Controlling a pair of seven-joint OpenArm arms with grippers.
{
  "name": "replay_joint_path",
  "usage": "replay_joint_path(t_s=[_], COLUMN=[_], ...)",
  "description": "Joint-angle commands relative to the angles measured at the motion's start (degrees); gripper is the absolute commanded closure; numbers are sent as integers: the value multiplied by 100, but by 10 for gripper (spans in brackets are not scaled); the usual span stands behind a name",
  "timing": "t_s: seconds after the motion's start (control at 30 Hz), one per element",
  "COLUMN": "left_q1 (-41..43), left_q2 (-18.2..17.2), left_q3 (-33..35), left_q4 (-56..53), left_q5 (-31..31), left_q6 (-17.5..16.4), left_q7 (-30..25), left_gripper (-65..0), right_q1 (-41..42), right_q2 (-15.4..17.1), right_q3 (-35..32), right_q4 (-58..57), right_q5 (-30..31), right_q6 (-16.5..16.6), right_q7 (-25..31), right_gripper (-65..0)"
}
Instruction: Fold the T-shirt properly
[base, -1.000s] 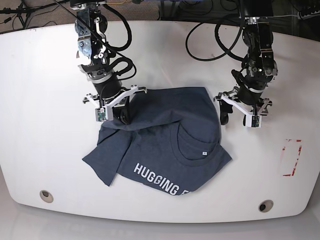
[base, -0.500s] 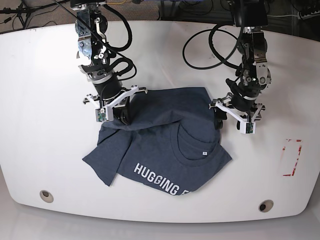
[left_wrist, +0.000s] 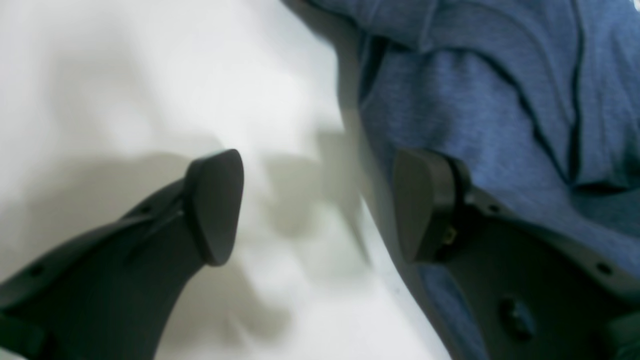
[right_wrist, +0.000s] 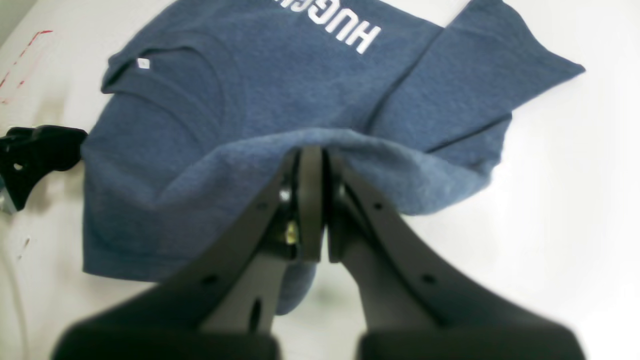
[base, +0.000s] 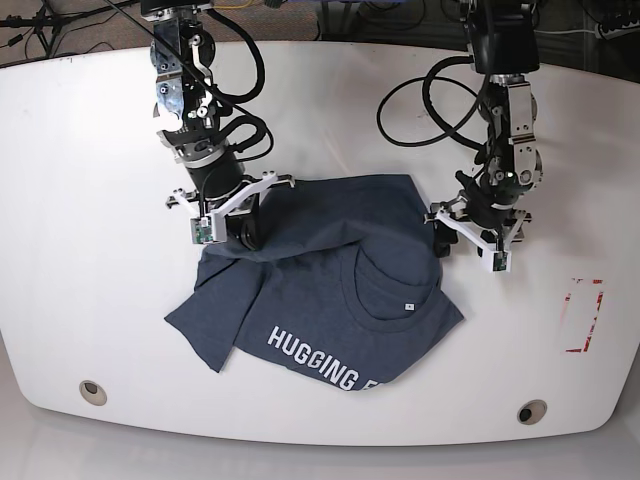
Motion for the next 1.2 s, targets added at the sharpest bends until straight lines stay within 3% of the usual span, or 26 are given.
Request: replay_joint_path(t_s=[0.0, 0.63, 1.03, 1.17], left_q1=[-131, -119, -327, -434], left_q2=[-5, 20, 57, 64], left_q3=[63, 428, 471, 460], left_q4=[-46, -69, -424, -566], left_q5=[9, -2, -51, -42], left_q6=[-20, -19, -1, 18], left_q7=[-100, -59, -63, -43], left_gripper=[-442, -435, -143, -114], right_q1=[31, 30, 31, 34], right_q2=[6, 18, 10, 15], right_q3=[10, 16, -3, -10], right_q4=[160, 216, 200, 198], right_q5=[23, 31, 19, 31], right_q6=[14, 32, 32, 15], right_q7=[158, 161, 156, 148], right_gripper=[0, 0, 0, 0])
